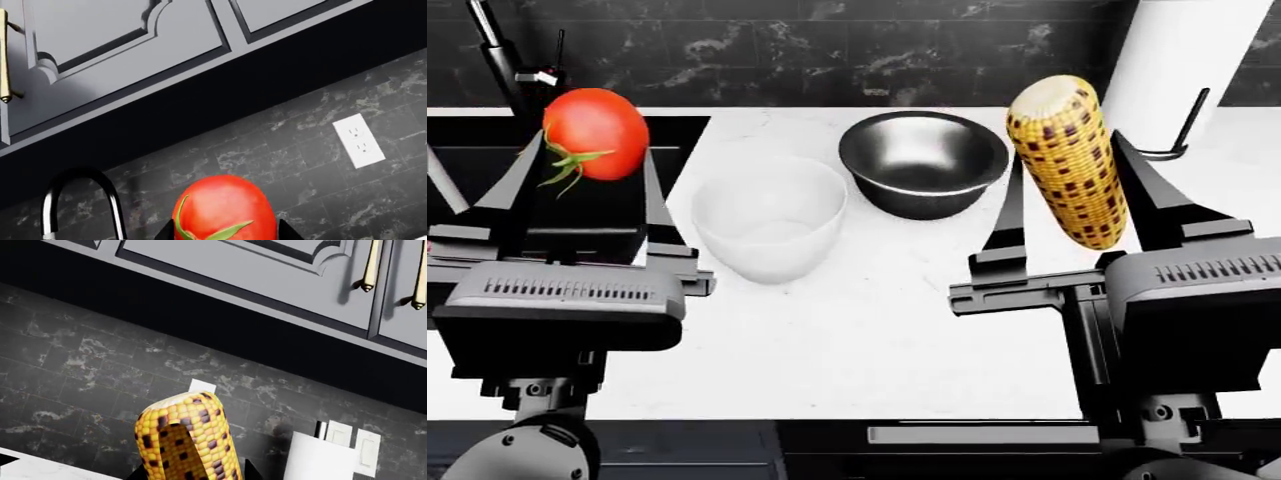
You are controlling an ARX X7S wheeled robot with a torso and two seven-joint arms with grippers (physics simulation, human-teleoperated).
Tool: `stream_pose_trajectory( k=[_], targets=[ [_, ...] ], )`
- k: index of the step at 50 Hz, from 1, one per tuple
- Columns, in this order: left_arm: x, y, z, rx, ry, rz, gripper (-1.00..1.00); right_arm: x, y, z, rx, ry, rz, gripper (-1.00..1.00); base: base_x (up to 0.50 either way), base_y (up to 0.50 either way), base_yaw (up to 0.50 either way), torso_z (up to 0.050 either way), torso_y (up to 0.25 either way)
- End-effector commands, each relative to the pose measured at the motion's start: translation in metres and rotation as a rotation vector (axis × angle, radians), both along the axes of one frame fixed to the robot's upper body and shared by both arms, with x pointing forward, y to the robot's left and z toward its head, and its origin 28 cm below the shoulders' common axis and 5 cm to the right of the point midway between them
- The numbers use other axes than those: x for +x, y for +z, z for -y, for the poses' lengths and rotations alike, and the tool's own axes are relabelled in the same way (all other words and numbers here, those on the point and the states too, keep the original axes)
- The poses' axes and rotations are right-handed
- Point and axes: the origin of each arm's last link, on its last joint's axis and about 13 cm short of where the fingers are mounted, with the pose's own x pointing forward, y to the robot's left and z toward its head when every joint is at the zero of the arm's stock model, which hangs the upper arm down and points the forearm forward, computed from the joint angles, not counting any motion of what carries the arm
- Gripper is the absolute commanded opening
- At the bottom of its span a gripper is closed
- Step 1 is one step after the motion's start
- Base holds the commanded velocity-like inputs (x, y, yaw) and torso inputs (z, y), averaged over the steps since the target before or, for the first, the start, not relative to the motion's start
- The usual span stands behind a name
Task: Pick the tomatos and corns from the sink and place them in one bowl. Place the pomegranate in the other bowl. Then turn off the sink faucet.
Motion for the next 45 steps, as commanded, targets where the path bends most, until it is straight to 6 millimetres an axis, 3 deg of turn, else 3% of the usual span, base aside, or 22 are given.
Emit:
stream_pose_trajectory(
  k=[1, 22, 28, 34, 45],
  targets=[
    [0.0, 0.0, 0.001, -0.008, -0.003, 0.003, -1.0, 0.0, 0.002, 0.001, -0.005, -0.005, 0.019, -1.0, 0.0, -0.5, 0.0, 0.0, 0.0],
    [-0.002, 0.0, 0.0, -0.002, -0.002, 0.002, -1.0, -0.002, 0.002, 0.0, -0.011, -0.021, 0.028, -1.0, 0.0, -0.5, 0.0, 0.0, 0.0],
    [-0.001, 0.002, 0.001, -0.02, -0.015, -0.007, -1.0, 0.008, -0.002, -0.003, -0.034, -0.004, -0.018, -1.0, 0.0, -0.02, 0.0, 0.0, 0.0],
    [0.024, 0.017, 0.004, -0.055, -0.055, -0.079, -1.0, 0.057, 0.002, -0.009, -0.093, 0.054, -0.177, -1.0, 0.0, 0.0, 0.0, 0.0, 0.0],
    [0.081, 0.054, 0.014, -0.028, -0.112, -0.204, -1.0, 0.149, 0.038, -0.02, -0.1, 0.104, -0.326, -1.0, 0.0, 0.0, 0.0, 0.0, 0.001]
  ],
)
